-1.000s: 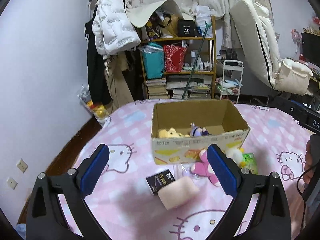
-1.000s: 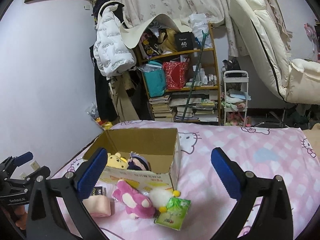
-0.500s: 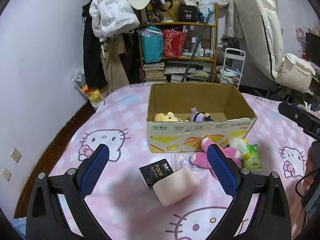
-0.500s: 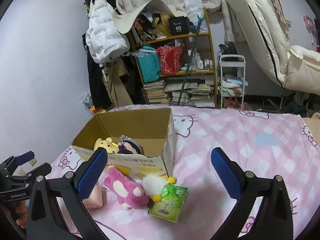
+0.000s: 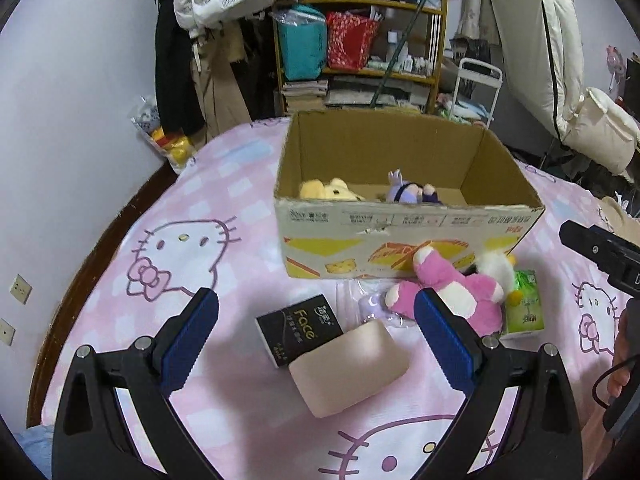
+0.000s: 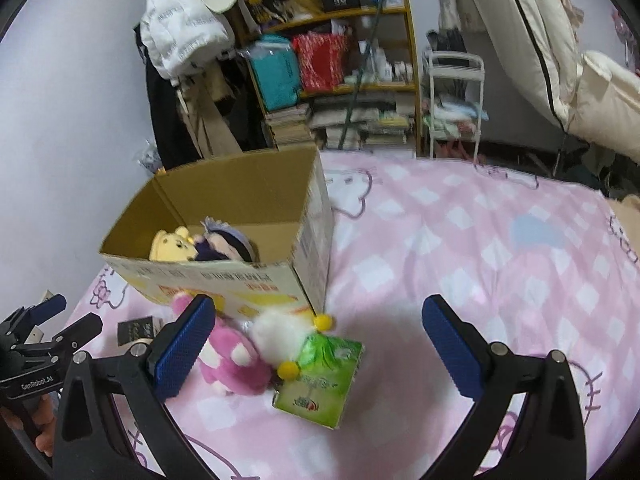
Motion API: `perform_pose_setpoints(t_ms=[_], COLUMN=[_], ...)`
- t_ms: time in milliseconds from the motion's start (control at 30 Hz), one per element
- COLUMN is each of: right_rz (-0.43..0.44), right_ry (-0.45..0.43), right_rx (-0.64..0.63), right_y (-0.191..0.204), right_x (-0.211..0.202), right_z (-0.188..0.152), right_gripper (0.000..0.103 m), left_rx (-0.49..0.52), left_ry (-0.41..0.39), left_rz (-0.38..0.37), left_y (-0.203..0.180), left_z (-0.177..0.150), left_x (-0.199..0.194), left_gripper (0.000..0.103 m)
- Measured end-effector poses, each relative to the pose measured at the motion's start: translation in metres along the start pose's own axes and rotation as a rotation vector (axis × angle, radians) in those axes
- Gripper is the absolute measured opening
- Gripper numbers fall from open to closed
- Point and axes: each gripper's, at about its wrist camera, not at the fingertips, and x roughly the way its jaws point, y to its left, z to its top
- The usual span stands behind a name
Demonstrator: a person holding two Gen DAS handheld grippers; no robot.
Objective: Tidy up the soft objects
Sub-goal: 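Withdraw both tools and move them toward the sponge and tissue pack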
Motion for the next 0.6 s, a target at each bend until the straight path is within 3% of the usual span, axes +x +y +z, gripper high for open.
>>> perform_pose_setpoints(t_ms=[233,400,600], right_rz=[0.014,-0.023,-0.067], right_ry=[0.077,0.167,0.271], right_rx=[0.046,0.055,0.068], right_y=[-0.008,-0.012,-0.019], right_x=[0.017,0.036,0.058], right_z=[-0.007,-0.013,-0.021], right_gripper=[0.103,0.103,0.088], left_rx=[0.013,0.036,0.042], left_ry=[0.067,0.109,0.187], left_rz=[-0.032,-0.030,-0.065], left_y=[-0.008,-0.013,-0.016], left_z=[-0.002,-0.003,-0.008], left_x=[0.021,0.035,0.050], left_gripper=[0.097,0.097,0.097])
